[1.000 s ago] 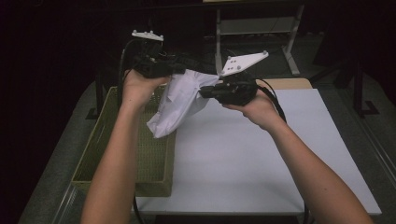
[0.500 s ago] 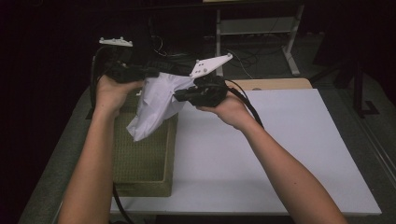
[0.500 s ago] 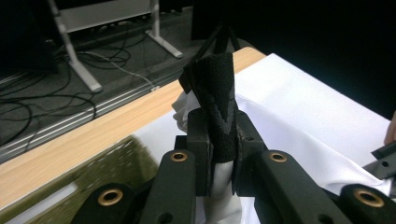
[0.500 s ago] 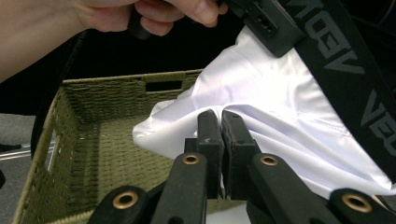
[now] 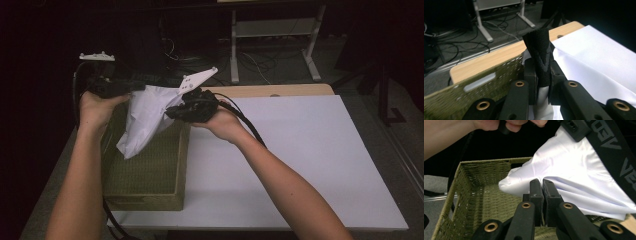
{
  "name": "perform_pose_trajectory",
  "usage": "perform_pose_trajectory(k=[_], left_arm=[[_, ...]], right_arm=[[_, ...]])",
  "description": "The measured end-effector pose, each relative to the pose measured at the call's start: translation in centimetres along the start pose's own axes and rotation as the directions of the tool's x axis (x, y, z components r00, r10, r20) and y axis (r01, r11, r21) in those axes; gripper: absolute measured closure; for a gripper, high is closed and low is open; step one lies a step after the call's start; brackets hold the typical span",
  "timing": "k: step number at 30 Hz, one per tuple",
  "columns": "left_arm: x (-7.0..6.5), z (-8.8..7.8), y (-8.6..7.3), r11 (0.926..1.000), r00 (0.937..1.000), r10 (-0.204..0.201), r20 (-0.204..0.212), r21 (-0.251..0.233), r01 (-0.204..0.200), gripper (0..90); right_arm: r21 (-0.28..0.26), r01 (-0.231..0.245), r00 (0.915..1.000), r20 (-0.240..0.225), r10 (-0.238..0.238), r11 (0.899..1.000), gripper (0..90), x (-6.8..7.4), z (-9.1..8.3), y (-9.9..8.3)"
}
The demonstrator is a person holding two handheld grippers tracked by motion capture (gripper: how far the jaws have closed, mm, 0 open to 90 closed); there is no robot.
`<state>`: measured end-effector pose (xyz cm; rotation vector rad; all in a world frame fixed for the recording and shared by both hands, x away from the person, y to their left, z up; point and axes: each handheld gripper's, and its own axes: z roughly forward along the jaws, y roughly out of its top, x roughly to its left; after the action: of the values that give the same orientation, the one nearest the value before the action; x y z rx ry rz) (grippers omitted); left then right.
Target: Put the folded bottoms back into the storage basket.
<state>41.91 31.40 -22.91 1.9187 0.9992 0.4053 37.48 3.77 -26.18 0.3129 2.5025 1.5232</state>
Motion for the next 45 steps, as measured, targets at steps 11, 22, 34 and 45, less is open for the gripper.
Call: perform_pose_trajectory(k=[11,22,34,45], left_arm=[[2.2,0.7,-2.9,0.9970,0.9970,-0.045,-0.063,0.061,0.049,79.4],[3.7,2.2,-5.3,0.9894,0.9923,-0.066,-0.105,0.122,0.079,79.4],[4.5,4.2,-7.6,0.9837,0.9913,-0.072,-0.110,0.156,0.089,79.3],[4.8,6.8,-8.6,0.9778,0.9975,-0.019,-0.068,0.207,0.033,79.0]], right_arm=[[0.051,-0.017,0.9989,-0.044,0.019,0.999,85.8,0.9,3.5,-2.0],[0.105,-0.033,0.9973,-0.062,0.039,0.994,85.7,1.4,5.8,-3.8],[0.152,-0.029,0.9964,-0.074,0.041,0.988,85.4,2.0,7.2,-5.0],[0.156,-0.052,0.9915,-0.110,0.069,0.986,61.4,1.9,6.6,-6.1]])
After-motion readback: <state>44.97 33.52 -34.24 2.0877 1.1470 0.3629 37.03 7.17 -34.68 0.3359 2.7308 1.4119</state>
